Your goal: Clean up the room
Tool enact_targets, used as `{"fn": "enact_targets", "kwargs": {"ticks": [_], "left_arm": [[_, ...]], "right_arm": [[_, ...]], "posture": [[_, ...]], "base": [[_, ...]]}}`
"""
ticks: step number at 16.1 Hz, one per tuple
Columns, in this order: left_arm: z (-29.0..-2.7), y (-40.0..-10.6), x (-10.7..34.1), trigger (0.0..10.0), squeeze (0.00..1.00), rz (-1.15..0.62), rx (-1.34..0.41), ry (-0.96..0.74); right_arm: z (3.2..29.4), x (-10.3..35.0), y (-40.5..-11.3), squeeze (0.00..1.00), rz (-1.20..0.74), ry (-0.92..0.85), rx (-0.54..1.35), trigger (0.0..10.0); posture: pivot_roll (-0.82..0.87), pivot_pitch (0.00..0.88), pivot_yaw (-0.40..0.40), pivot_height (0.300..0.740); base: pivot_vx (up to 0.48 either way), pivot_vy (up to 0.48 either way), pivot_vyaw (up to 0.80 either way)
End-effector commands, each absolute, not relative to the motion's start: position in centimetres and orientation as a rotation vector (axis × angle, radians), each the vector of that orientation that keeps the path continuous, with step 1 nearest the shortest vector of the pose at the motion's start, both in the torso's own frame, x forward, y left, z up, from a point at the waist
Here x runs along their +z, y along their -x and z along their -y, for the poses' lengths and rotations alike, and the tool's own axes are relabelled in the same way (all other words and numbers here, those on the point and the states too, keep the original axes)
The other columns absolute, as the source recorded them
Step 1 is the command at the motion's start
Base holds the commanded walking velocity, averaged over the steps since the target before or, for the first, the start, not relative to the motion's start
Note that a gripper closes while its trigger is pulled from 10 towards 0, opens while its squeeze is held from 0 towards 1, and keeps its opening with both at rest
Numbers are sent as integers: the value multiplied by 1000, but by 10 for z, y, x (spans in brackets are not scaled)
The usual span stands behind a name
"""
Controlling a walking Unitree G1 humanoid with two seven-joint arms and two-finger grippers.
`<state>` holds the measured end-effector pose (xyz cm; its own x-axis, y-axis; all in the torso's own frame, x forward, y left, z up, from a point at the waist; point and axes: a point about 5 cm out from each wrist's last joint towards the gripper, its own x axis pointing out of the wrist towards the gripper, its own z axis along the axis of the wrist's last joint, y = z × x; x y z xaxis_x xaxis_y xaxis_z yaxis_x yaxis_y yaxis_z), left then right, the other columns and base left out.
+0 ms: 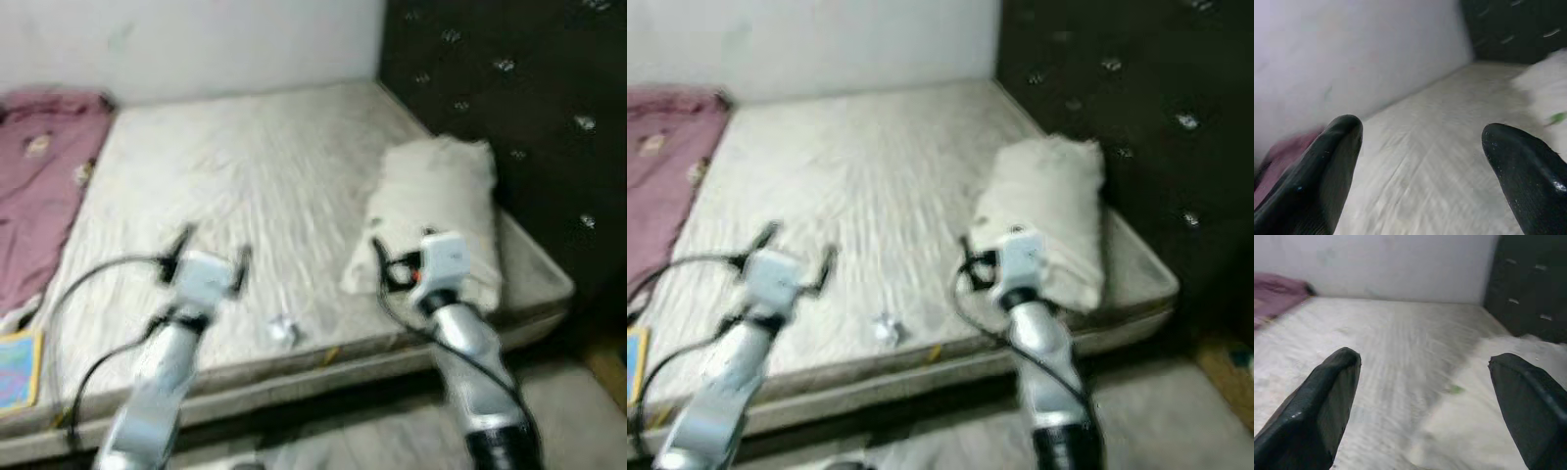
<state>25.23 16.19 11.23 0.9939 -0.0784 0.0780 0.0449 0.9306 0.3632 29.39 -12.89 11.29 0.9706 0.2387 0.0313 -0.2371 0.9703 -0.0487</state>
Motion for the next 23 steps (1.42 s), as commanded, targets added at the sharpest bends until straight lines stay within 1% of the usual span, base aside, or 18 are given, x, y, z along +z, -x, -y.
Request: {"fn": "enact_targets", "kwargs": {"ticks": [1,2,4,5,6,9,15,23], "left_arm": [[-162,-253,113,10000,0,86,-45,-340],[-165,-254,110,10000,0,57,-16,-292],[-167,-256,110,10000,0,62,16,-279],[-168,-258,110,10000,0,47,25,-239],[-169,-259,111,10000,0,49,22,-249],[-161,-259,108,10000,0,22,-50,-187],[-156,-261,108,10000,0,11,-87,-104],[-153,-261,107,10000,0,5,-107,-95]], "right_arm": [[136,113,-294,0,39,55,230,10000],[135,114,-295,0,40,53,232,10000],[134,115,-296,0,42,50,237,10000],[134,115,-296,0,41,49,236,10000],[134,114,-296,0,39,47,234,10000],[137,113,-294,0,33,23,215,10000],[137,115,-296,0,37,21,220,10000],[136,113,-297,0,36,27,221,10000]], "posture": [[69,0,18,740],[69,0,12,740],[69,0,14,740],[69,0,17,740],[68,0,17,740],[61,0,20,740],[57,0,18,740],[61,0,20,740]], "base": [[0,0,800],[0,0,800],[0,0,800],[0,0,800],[0,0,800],[0,0,0],[0,0,0],[246,0,0]]}}
